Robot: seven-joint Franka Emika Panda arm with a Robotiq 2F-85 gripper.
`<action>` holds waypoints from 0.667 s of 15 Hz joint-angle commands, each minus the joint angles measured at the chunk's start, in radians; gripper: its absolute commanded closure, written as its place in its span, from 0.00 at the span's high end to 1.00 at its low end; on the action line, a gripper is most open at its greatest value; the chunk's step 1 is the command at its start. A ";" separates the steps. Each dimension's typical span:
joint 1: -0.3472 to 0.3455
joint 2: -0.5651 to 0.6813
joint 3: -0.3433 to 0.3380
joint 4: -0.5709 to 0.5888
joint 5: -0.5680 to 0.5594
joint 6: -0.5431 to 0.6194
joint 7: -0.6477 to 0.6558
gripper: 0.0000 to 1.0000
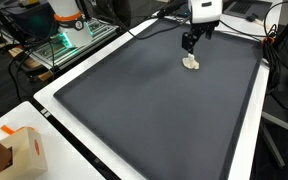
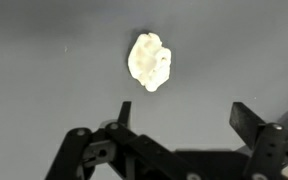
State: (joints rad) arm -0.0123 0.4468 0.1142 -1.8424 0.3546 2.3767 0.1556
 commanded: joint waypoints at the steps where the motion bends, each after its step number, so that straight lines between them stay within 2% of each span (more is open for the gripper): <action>1: -0.120 -0.039 0.071 -0.101 0.242 0.035 -0.257 1.00; 5: -0.180 -0.018 0.070 -0.132 0.471 -0.009 -0.463 1.00; 10: -0.181 0.016 0.025 -0.162 0.643 -0.061 -0.579 1.00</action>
State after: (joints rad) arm -0.1873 0.4507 0.1564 -1.9810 0.9135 2.3536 -0.3610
